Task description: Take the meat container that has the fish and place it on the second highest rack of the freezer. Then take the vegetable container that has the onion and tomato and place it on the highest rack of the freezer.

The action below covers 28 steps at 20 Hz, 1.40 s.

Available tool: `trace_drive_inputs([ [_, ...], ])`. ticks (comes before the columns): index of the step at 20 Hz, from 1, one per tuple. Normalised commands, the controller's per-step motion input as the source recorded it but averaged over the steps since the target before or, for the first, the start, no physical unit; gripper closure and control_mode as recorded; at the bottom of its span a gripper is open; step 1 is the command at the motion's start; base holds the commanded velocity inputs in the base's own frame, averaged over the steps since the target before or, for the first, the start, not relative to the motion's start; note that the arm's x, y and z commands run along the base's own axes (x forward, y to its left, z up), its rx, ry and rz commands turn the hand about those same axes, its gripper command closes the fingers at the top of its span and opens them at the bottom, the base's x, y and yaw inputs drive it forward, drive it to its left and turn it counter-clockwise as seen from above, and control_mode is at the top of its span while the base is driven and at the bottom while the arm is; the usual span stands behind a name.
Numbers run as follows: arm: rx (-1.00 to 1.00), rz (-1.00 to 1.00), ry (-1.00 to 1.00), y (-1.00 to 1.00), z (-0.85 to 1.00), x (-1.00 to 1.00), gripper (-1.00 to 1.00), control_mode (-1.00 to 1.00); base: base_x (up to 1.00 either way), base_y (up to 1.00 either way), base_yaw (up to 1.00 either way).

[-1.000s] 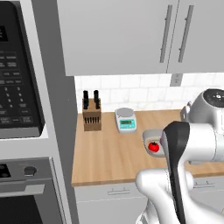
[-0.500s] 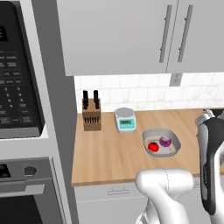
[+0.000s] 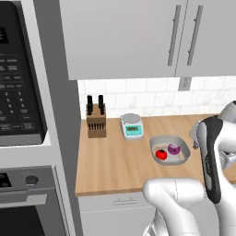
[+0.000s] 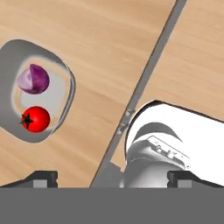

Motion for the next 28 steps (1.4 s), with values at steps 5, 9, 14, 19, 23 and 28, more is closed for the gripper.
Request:
trace_drive_inputs([
  [5, 0.00, 0.04, -0.19, 0.09, -0.52, 0.29, -1.00, -1.00, 0.00, 0.00, 0.00],
  [9, 0.03, 0.00, 0.00, -0.16, -0.50, 0.84, -1.00, -1.00, 0.00, 0.00, 0.00],
  [14, 0.00, 0.04, 0.03, 0.00, -0.42, 0.27, -1.00, -1.00, 0.00, 0.00, 0.00],
  [19, 0.00, 0.08, 0.12, -0.02, -0.42, 0.31, -1.00, -1.00, 0.00, 0.00, 0.00],
  [23, 0.00, 0.08, 0.10, -0.08, -0.35, 0.48, -1.00, -1.00, 0.00, 0.00, 0.00],
  [28, 0.00, 0.06, 0.01, -0.14, -0.08, 0.44, -1.00, -1.00, 0.00, 0.00, 0.00],
])
